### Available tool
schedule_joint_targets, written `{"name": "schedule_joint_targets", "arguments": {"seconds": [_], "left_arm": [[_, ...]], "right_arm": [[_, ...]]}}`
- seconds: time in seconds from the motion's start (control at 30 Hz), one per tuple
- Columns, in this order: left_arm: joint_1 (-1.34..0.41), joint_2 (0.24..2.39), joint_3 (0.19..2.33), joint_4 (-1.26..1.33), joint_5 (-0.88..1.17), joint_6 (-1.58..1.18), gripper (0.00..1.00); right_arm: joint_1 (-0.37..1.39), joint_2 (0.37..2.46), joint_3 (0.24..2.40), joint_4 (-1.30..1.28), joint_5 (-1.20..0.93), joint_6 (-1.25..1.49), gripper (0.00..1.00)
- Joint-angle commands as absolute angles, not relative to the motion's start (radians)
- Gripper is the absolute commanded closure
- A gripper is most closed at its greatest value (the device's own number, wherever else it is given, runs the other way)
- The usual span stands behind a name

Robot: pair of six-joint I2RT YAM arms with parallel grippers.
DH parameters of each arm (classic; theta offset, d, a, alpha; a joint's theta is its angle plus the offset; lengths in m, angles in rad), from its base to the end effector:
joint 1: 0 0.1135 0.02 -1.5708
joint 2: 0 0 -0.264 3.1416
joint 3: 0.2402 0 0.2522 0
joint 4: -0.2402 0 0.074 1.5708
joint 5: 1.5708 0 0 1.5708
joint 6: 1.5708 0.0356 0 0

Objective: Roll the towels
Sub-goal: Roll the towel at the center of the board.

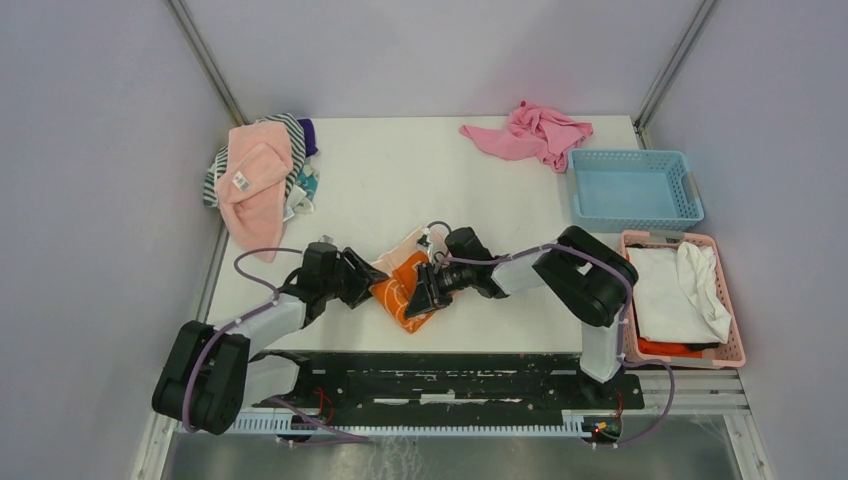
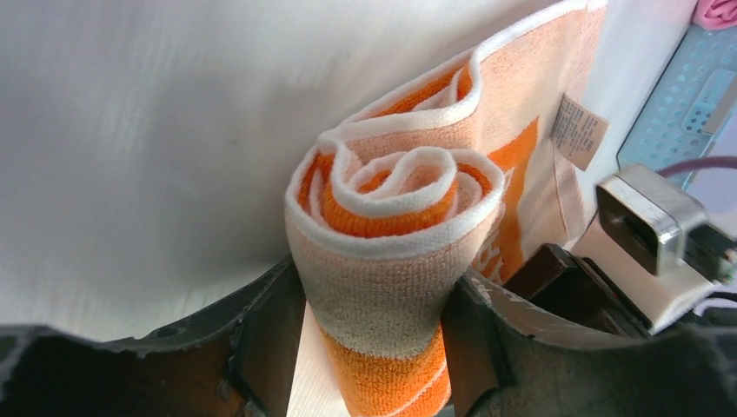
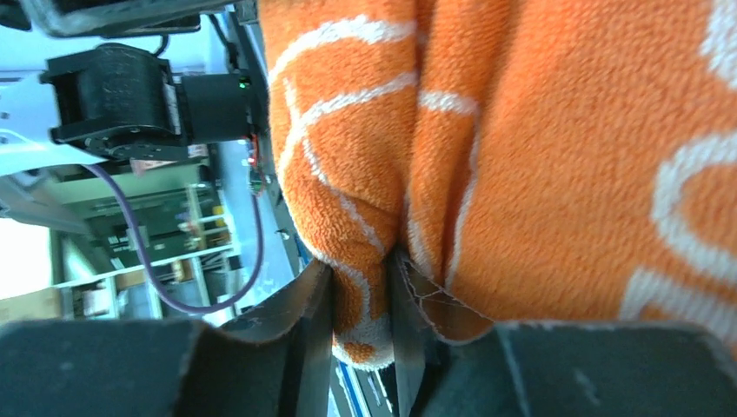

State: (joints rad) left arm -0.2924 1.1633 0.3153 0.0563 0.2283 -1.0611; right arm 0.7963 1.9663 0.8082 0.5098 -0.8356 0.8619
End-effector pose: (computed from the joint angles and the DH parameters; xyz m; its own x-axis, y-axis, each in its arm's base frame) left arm 0.1880 -0.0650 0.1345 -0.7104 -0.6741 -0.2023 -0.3834 0.6118 -0.6919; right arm 0.2280 0.2707 0.0977 -0.9527 -0.2457 -0.1790 -0.2607 0.3579 0.8966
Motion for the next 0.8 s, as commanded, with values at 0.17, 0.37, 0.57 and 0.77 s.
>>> {"name": "schedule_joint_targets", "arguments": {"seconds": [0.17,0.37,0.57,0.77], "left_arm": [[-0.367,1.258,0.327,0.054,0.112,-1.056,0.41],[-0.393,1.246,0.333,0.031,0.069,-1.077,0.42],[-0.414,1.247,0.337,0.024,0.053,-1.092,0.42],[-0.426,1.250,0.335,0.032,0.052,-1.100,0.41]], "right_arm": [[0.966,1.638,0.961,-0.271,-0.179,0.450,0.38],[1.170,1.580,1.093,-0.469,0.352,0.345,0.24],[1.364,1.700,1.239,-0.517,0.660,0.250,0.23],[1.428,1.869,1.307,-0.498,0.742,0.214,0.24]]}}
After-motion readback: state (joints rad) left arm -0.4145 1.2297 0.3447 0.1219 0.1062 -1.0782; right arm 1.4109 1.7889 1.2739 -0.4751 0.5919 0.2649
